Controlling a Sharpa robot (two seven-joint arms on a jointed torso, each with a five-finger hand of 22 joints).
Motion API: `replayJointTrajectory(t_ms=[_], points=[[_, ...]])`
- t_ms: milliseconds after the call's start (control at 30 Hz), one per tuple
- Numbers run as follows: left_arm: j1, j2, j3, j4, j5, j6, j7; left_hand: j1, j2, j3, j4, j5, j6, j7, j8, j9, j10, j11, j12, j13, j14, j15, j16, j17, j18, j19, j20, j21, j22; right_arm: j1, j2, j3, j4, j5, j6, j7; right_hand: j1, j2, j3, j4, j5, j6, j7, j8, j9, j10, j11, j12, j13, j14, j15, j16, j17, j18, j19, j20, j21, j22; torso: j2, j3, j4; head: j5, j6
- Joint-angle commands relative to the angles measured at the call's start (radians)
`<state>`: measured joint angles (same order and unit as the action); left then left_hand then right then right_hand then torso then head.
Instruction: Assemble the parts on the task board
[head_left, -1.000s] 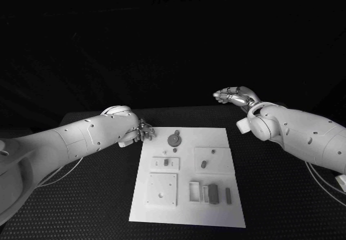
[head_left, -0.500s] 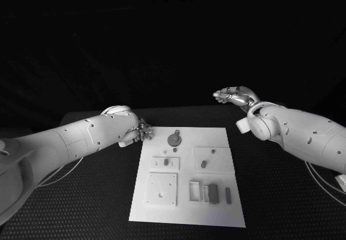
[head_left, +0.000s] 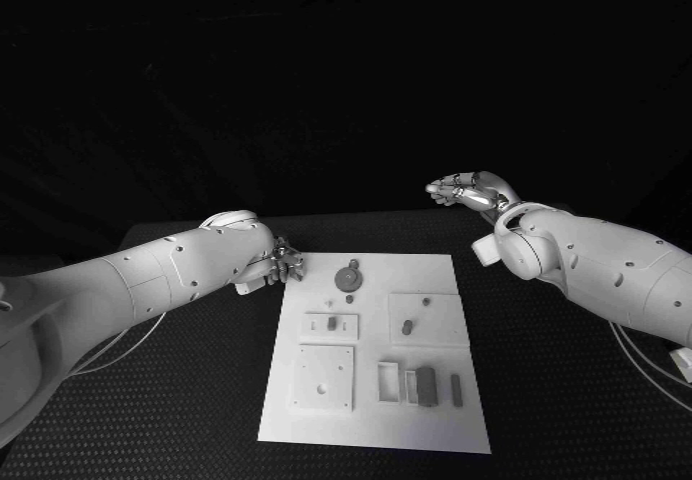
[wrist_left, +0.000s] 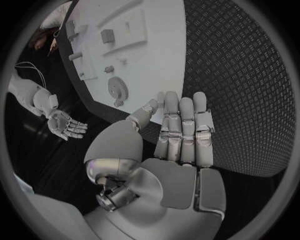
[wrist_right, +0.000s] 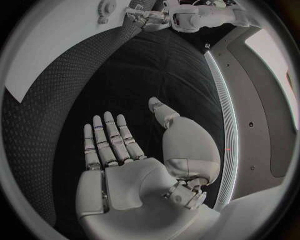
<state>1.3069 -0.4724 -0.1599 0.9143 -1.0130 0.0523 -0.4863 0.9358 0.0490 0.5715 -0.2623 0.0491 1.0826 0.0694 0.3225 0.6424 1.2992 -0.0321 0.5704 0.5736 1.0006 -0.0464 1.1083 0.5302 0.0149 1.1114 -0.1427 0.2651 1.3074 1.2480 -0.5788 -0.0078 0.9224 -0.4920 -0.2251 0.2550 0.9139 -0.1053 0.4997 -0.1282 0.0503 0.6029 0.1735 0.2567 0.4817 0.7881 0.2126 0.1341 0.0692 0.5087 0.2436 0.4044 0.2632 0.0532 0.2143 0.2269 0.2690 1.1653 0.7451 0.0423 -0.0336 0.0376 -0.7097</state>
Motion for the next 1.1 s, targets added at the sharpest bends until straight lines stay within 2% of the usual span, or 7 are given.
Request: replayJointTrajectory(t_ms=[33, 367, 533, 667, 800, 1000, 1100], points=[[0.000, -0.010, 0.001, 0.017, 0.057, -0.047, 0.007, 0.018, 0.007, 0.002, -0.007, 0.005, 0.014, -0.005, 0.015, 0.022, 0.019, -0.008, 0.005, 0.002, 0.011, 0.000, 0.005, 0.002, 0.012, 0.010, -0.001, 0.009, 0.026, 0.000, 0.001, 0.000, 0.000, -0.003, 0.016, 0.014, 0.001, 0.008, -0.003, 0.004, 0.000, -0.007, 0.048, 0.004, -0.001, 0.006, 0.000, -0.004, 0.000, -0.001, 0.006, -0.005, 0.001, -0.009, -0.006, 0.000, -0.006, 0.000, 0.000, 0.0005, -0.0002, 0.000, 0.000], [0.004, -0.088, 0.004, 0.141, 0.147, -0.113, -0.012, 0.024, 0.006, 0.001, -0.012, 0.005, 0.026, -0.012, 0.023, 0.030, 0.034, -0.015, 0.013, 0.006, 0.028, -0.006, 0.012, 0.004, 0.013, 0.022, -0.007, 0.023, 0.025, -0.001, -0.005, 0.000, 0.004, -0.003, 0.015, 0.013, 0.001, 0.008, -0.004, 0.004, 0.000, -0.007, 0.048, 0.004, -0.001, 0.006, 0.000, -0.004, 0.000, -0.002, 0.006, -0.005, 0.001, -0.009, -0.006, 0.000, -0.006, 0.001, -0.003, 0.0004, 0.0030, 0.000, 0.001], [0.012, -0.144, 0.005, 0.235, 0.156, -0.141, -0.024, 0.020, 0.006, -0.001, -0.010, 0.004, 0.030, -0.013, 0.025, 0.032, 0.039, -0.017, 0.014, 0.007, 0.033, -0.007, 0.013, 0.004, 0.013, 0.026, -0.008, 0.027, 0.025, -0.001, -0.007, 0.000, 0.006, -0.002, 0.015, 0.013, 0.001, 0.008, -0.004, 0.004, 0.000, -0.007, 0.048, 0.005, -0.001, 0.006, 0.000, -0.004, 0.000, -0.002, 0.006, -0.005, 0.001, -0.010, -0.006, 0.000, -0.006, 0.000, -0.004, 0.0015, 0.0029, 0.002, 0.000], [0.012, -0.197, 0.004, 0.331, 0.155, -0.170, -0.033, 0.021, 0.004, -0.001, -0.012, 0.004, 0.033, -0.015, 0.026, 0.033, 0.042, -0.018, 0.016, 0.008, 0.036, -0.009, 0.014, 0.004, 0.013, 0.028, -0.010, 0.030, 0.025, -0.001, -0.011, 0.000, 0.007, -0.002, 0.014, 0.012, 0.001, 0.008, -0.004, 0.004, 0.000, -0.007, 0.047, 0.005, -0.001, 0.007, 0.000, -0.005, 0.000, -0.002, 0.005, -0.006, 0.001, -0.010, -0.006, 0.000, -0.007, 0.000, -0.003, 0.0012, 0.0019, 0.004, 0.002], [0.012, -0.220, 0.003, 0.387, 0.152, -0.190, -0.036, 0.022, 0.003, -0.001, -0.013, 0.004, 0.034, -0.016, 0.027, 0.034, 0.044, -0.019, 0.016, 0.009, 0.038, -0.009, 0.015, 0.004, 0.014, 0.029, -0.011, 0.032, 0.025, -0.001, -0.013, 0.000, 0.007, -0.002, 0.014, 0.012, 0.001, 0.007, -0.004, 0.004, 0.000, -0.007, 0.047, 0.005, -0.002, 0.007, -0.001, -0.005, 0.000, -0.002, 0.005, -0.006, 0.001, -0.010, -0.007, 0.000, -0.007, 0.000, -0.001, 0.0003, 0.0025, 0.002, 0.001], [0.009, -0.249, -0.008, 0.473, 0.103, -0.213, -0.042, 0.023, 0.002, -0.001, -0.015, 0.004, 0.036, -0.017, 0.027, 0.035, 0.045, -0.020, 0.016, 0.009, 0.039, -0.010, 0.015, 0.005, 0.014, 0.030, -0.011, 0.033, 0.025, -0.001, -0.014, 0.000, 0.008, -0.002, 0.015, 0.012, 0.001, 0.008, -0.004, 0.004, 0.000, -0.007, 0.047, 0.006, -0.002, 0.007, -0.001, -0.005, 0.000, -0.002, 0.005, -0.006, 0.002, -0.010, -0.007, 0.000, -0.007, 0.000, 0.000, -0.0003, 0.0011, 0.003, -0.003], [0.008, -0.256, -0.028, 0.503, 0.054, -0.229, -0.041, 0.024, 0.001, -0.001, -0.015, 0.004, 0.036, -0.017, 0.028, 0.035, 0.046, -0.020, 0.016, 0.009, 0.040, -0.010, 0.015, 0.005, 0.014, 0.030, -0.012, 0.034, 0.025, -0.001, -0.015, 0.000, 0.008, -0.002, 0.014, 0.012, 0.001, 0.008, -0.004, 0.004, 0.000, -0.007, 0.047, 0.006, -0.002, 0.007, -0.001, -0.005, 0.000, -0.002, 0.005, -0.006, 0.002, -0.010, -0.006, 0.000, -0.007, 0.001, -0.001, -0.0006, 0.0024, 0.003, -0.006]])
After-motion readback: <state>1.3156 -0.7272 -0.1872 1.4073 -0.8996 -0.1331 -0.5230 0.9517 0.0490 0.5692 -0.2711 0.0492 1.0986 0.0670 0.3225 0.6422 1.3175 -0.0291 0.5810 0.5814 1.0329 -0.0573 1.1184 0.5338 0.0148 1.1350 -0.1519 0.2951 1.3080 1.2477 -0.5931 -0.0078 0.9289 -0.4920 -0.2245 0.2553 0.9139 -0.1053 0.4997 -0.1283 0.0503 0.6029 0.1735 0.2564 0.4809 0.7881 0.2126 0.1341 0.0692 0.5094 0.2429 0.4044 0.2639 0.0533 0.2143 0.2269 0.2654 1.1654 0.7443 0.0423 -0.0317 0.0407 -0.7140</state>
